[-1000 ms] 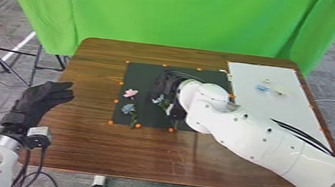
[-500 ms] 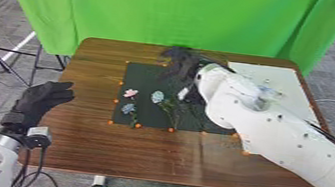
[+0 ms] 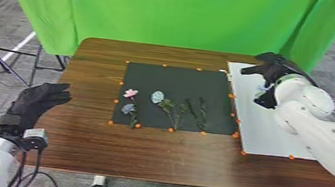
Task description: Arrange flowers
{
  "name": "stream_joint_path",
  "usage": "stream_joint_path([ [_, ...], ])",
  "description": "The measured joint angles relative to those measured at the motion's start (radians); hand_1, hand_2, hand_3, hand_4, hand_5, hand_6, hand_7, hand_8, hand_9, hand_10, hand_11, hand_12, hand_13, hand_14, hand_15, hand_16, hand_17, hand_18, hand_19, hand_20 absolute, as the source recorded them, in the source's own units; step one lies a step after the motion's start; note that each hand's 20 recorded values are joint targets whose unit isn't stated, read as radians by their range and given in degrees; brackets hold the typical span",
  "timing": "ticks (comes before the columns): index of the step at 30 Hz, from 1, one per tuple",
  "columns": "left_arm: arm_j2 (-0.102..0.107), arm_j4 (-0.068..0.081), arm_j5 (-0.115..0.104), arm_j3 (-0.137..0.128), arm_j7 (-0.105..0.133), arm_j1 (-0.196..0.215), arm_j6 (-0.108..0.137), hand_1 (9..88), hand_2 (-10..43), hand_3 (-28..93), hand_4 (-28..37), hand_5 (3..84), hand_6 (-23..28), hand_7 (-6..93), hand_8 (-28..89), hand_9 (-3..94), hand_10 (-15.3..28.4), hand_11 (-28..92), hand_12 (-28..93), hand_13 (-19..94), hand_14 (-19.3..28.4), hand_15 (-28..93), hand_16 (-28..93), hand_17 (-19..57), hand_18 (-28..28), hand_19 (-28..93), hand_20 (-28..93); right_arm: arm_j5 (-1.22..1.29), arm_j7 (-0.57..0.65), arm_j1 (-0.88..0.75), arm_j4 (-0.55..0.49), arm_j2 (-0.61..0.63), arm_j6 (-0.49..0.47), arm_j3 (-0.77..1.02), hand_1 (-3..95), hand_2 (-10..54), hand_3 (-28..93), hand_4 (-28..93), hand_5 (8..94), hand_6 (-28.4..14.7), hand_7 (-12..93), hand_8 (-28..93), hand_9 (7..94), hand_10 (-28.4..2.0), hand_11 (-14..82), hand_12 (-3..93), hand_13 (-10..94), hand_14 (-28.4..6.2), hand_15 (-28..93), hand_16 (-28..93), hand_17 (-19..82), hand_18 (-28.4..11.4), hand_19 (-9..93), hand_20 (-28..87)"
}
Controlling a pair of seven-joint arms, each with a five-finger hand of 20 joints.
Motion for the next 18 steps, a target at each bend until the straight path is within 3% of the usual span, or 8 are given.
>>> stream_joint_path([
  [7,0.0,0.0,0.005,0.006,0.002,-0.004,-0.001,26.1,9.2,61,-26.8,46.6,4.0,17.5,-7,47.1,16.3,21,10,38,20.0,20,-4,6.9,12.2,10,12,-0.044,0.016,-0.012,0.062,0.017,0.007,-0.035,30.5,-9.5,60,-17,41.3,-3.5,5,-3,43.1,-18.5,5.4,18.2,77,-7.4,61,29,49,-19.5,90,49],
  [11,-0.002,0.0,0.01,0.008,0.002,-0.006,-0.001,26.1,9.2,61,-26.8,46.7,4.0,17.5,-7,47.1,16.3,21,10,38,20.0,20,-4,6.8,12.2,10,12,-0.052,0.015,-0.012,0.062,0.015,0.02,-0.048,37.4,-9.5,62,-18,46.1,-2.0,8,-4,47.8,-17.1,6.4,18.8,78,-6.4,64,29,50,-18.7,92,49],
  [18,-0.008,0.0,0.011,0.007,0.002,-0.005,-0.002,26.2,9.3,61,-26.8,46.7,4.1,17.6,-7,47.2,16.3,21,10,38,20.1,20,-4,6.9,12.2,10,12,-0.127,0.015,-0.021,0.075,0.012,0.106,-0.095,40.5,-9.5,64,-18,48.3,-1.1,10,-6,50.0,-16.5,6.8,19.1,79,-5.7,65,29,51,-18.2,93,49],
])
